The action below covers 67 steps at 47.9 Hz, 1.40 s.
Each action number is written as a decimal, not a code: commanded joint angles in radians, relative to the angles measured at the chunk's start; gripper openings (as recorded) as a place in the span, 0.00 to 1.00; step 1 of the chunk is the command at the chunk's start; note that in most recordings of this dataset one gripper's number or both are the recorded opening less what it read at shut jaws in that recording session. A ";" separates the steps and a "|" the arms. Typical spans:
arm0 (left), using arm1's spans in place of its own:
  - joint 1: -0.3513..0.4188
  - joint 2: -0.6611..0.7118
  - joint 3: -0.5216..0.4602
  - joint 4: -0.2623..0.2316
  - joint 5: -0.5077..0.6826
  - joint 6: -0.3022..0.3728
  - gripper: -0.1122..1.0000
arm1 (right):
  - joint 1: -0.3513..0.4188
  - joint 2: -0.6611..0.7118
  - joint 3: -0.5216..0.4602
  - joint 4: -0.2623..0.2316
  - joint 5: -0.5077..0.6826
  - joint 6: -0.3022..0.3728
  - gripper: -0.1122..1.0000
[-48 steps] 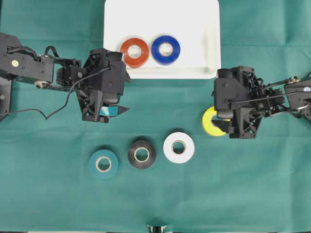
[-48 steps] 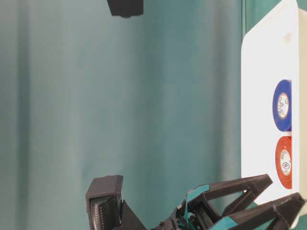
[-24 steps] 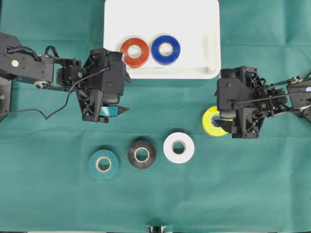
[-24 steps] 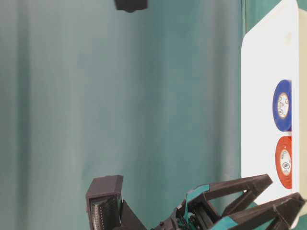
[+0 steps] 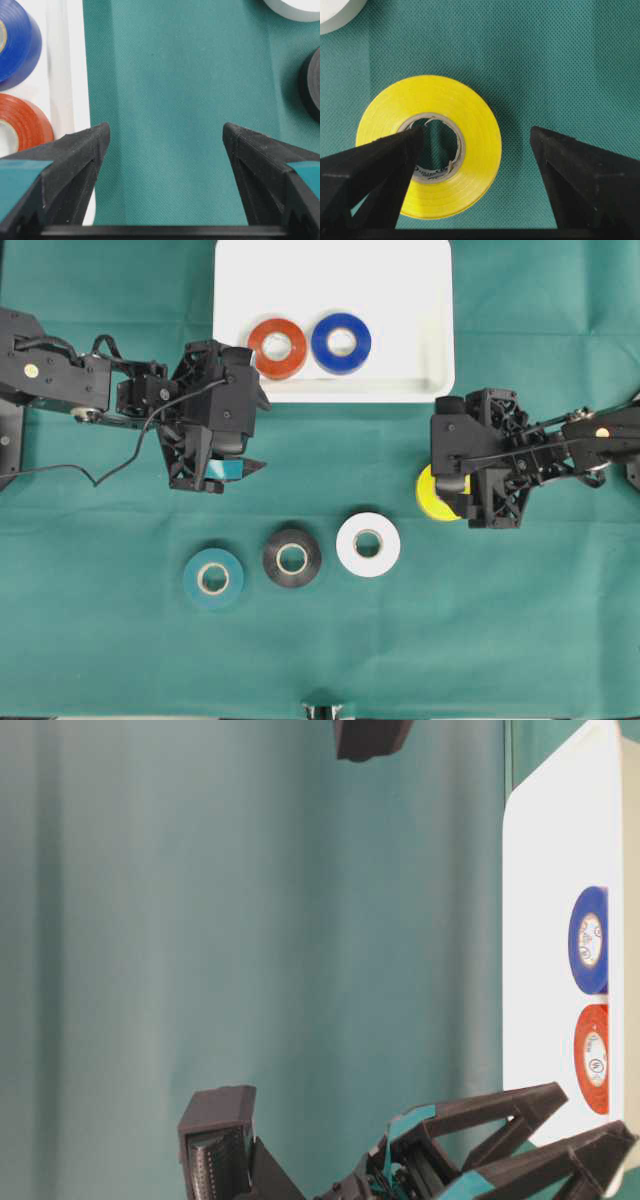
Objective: Put the tape alternately from left to right into the white case.
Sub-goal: 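Move the right gripper over the yellow roll and grip its hole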
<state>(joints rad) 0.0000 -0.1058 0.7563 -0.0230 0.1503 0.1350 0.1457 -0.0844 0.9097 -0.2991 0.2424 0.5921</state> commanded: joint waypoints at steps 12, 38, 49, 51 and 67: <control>-0.003 -0.011 -0.011 -0.003 -0.008 0.000 0.94 | -0.003 -0.002 -0.006 0.002 -0.025 0.002 0.74; -0.003 -0.011 -0.009 -0.003 -0.008 0.000 0.94 | -0.003 -0.003 -0.011 0.000 -0.020 0.000 0.11; -0.003 -0.011 -0.009 -0.002 -0.008 0.000 0.94 | -0.005 -0.006 -0.014 0.002 -0.018 0.000 0.11; -0.003 -0.011 -0.009 -0.003 -0.006 0.000 0.94 | -0.003 -0.009 -0.014 0.002 -0.018 0.000 0.11; -0.003 -0.011 -0.012 -0.003 -0.008 0.000 0.94 | -0.005 -0.106 -0.043 0.003 0.031 0.002 0.11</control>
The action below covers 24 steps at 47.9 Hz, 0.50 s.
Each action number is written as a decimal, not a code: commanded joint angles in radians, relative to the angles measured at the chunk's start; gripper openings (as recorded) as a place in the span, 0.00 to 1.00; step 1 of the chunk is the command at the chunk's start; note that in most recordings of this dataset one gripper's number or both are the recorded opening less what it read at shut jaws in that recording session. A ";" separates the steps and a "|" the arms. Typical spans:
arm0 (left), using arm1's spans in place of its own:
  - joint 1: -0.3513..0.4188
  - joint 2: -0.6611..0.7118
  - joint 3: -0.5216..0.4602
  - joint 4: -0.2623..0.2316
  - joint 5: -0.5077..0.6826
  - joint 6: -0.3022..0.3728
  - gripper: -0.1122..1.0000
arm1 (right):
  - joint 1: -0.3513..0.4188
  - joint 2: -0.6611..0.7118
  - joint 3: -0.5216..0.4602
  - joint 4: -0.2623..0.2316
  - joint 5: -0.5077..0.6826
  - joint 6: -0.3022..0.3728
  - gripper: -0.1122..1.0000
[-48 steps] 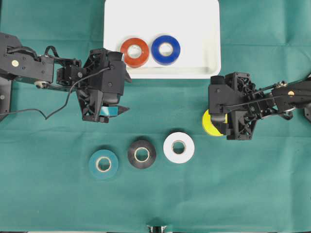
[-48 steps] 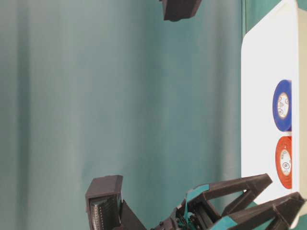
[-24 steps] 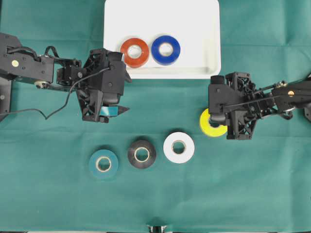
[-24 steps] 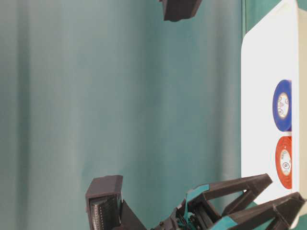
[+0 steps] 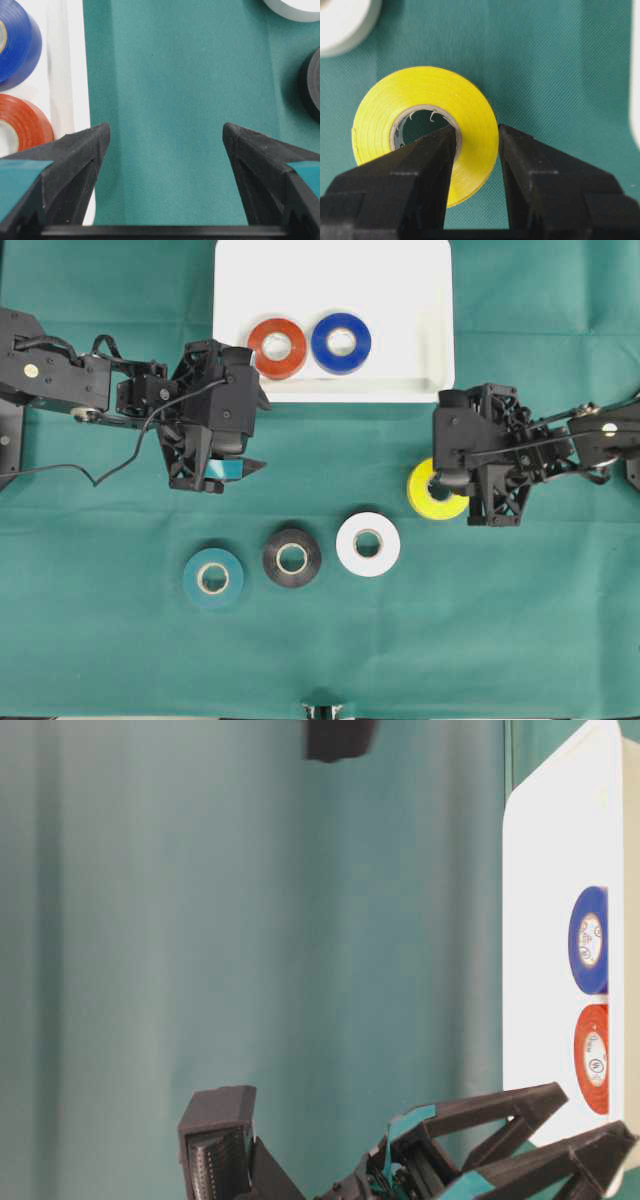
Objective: Put the tape alternately from left to right into the white case.
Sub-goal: 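Move the right gripper over the yellow roll and grip its hole, then lift the yellow roll and carry it into the tray's right side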
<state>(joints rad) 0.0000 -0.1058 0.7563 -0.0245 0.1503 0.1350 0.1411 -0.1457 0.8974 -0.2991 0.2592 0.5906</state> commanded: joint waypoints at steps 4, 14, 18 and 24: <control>-0.003 -0.012 -0.012 -0.002 -0.008 0.000 0.94 | 0.000 -0.066 -0.046 0.003 0.040 0.003 0.11; -0.006 -0.011 -0.014 -0.002 -0.008 0.000 0.94 | 0.002 -0.086 -0.078 0.005 0.098 0.003 0.11; -0.009 -0.011 -0.014 -0.002 -0.008 0.000 0.94 | 0.002 -0.086 -0.086 0.003 0.110 0.003 0.11; -0.014 -0.011 -0.014 -0.002 -0.006 -0.002 0.94 | -0.015 -0.086 -0.106 0.000 0.117 0.003 0.11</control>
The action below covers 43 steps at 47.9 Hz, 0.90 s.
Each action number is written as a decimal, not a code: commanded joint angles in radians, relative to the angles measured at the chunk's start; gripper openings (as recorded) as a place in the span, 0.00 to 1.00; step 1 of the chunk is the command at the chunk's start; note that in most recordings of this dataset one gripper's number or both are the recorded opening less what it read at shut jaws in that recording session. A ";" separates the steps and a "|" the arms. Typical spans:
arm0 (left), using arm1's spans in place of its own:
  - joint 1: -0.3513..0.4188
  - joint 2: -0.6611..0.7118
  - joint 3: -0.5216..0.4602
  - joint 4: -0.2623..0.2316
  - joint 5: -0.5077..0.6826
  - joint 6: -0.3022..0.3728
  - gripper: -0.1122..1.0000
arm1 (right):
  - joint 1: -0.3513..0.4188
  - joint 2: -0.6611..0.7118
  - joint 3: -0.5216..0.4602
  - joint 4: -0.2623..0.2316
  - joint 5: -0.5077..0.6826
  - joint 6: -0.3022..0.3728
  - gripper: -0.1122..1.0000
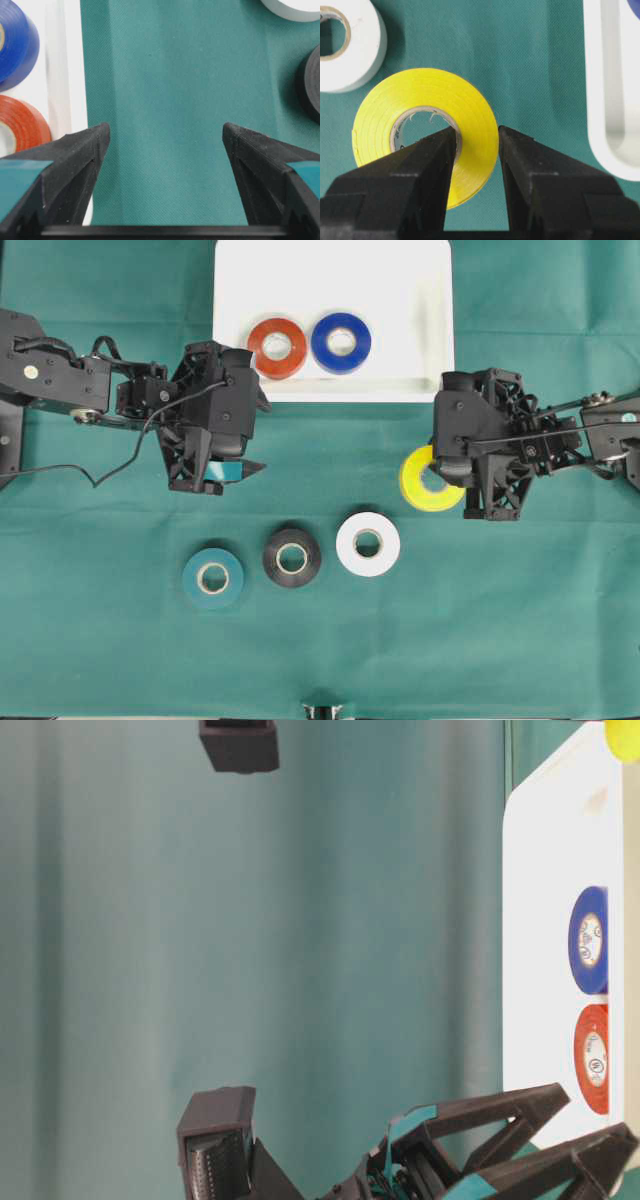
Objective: Put the tape alternately from left to right into the white case.
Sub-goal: 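Lift the yellow roll and carry it into the tray's right side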
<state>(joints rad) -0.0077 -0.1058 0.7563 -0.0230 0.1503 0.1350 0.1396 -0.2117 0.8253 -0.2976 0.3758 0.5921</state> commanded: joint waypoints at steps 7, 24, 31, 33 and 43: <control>-0.009 -0.011 -0.014 -0.003 -0.008 0.000 0.94 | -0.067 -0.018 -0.057 -0.005 0.000 0.000 0.11; -0.020 -0.011 -0.012 -0.003 -0.008 -0.002 0.94 | -0.249 0.005 -0.098 -0.067 0.000 -0.005 0.11; -0.026 -0.011 -0.014 -0.003 -0.006 -0.002 0.94 | -0.308 0.031 -0.120 -0.117 -0.002 -0.005 0.11; -0.028 -0.011 -0.014 -0.003 -0.006 -0.002 0.94 | -0.324 0.038 -0.126 -0.123 -0.003 -0.005 0.11; -0.034 -0.011 -0.014 -0.003 -0.008 -0.002 0.94 | -0.410 0.087 -0.160 -0.150 -0.008 -0.005 0.11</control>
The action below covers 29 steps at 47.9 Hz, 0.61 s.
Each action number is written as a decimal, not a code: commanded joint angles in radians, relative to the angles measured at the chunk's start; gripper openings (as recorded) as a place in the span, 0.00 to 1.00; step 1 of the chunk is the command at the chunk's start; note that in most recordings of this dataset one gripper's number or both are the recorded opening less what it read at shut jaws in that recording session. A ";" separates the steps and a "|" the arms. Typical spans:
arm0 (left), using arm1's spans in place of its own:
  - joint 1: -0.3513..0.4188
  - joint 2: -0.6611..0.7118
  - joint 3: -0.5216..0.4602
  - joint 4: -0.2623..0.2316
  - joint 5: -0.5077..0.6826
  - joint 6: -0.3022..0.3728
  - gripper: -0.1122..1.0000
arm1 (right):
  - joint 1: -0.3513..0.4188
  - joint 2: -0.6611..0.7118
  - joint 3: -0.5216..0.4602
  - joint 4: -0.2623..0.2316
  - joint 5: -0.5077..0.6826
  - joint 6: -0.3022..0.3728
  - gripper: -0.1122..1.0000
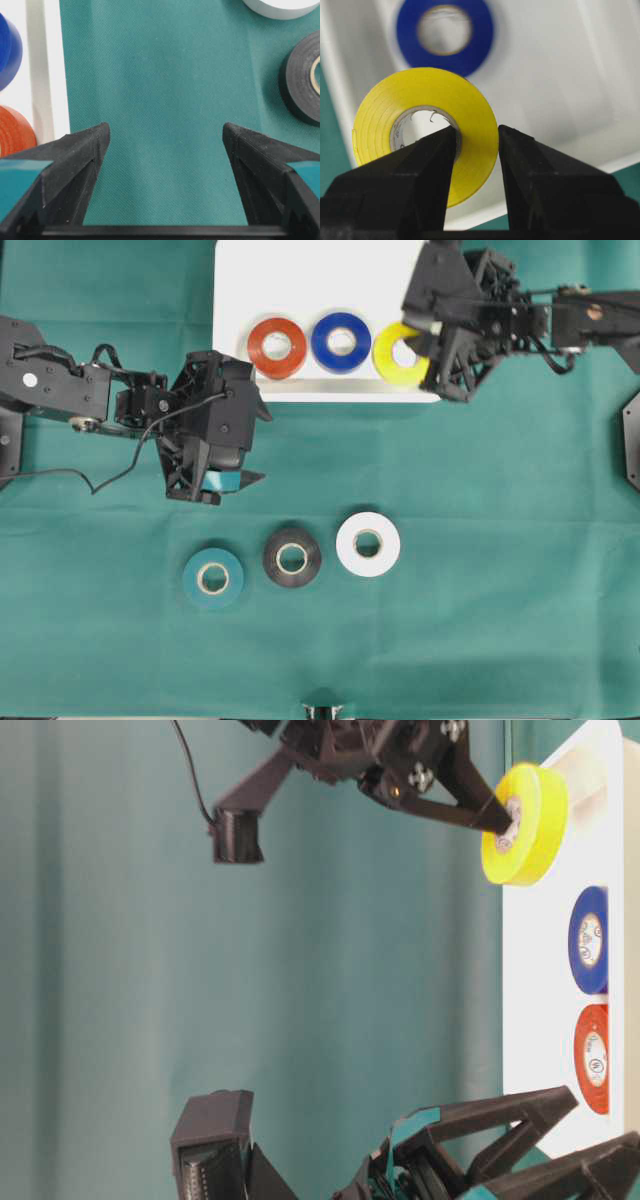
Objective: Put the tape alternately from left to right into the white case.
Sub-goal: 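Lift the yellow roll and carry it into the tray's right side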
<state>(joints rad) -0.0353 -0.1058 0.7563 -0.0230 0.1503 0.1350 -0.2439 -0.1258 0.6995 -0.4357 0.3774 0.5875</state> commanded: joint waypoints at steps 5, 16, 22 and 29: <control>-0.009 -0.011 -0.014 -0.003 -0.008 -0.002 0.94 | -0.069 0.026 -0.049 -0.028 -0.012 0.000 0.11; -0.015 -0.011 -0.014 -0.002 -0.006 -0.002 0.94 | -0.146 0.078 -0.075 -0.057 -0.049 0.000 0.11; -0.017 -0.011 -0.014 -0.003 -0.006 -0.002 0.94 | -0.178 0.097 -0.081 -0.060 -0.091 0.000 0.11; -0.018 -0.011 -0.014 -0.002 -0.006 -0.002 0.94 | -0.209 0.115 -0.087 -0.060 -0.121 -0.005 0.11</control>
<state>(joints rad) -0.0476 -0.1058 0.7563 -0.0245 0.1503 0.1350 -0.4387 -0.0031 0.6366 -0.4924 0.2761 0.5860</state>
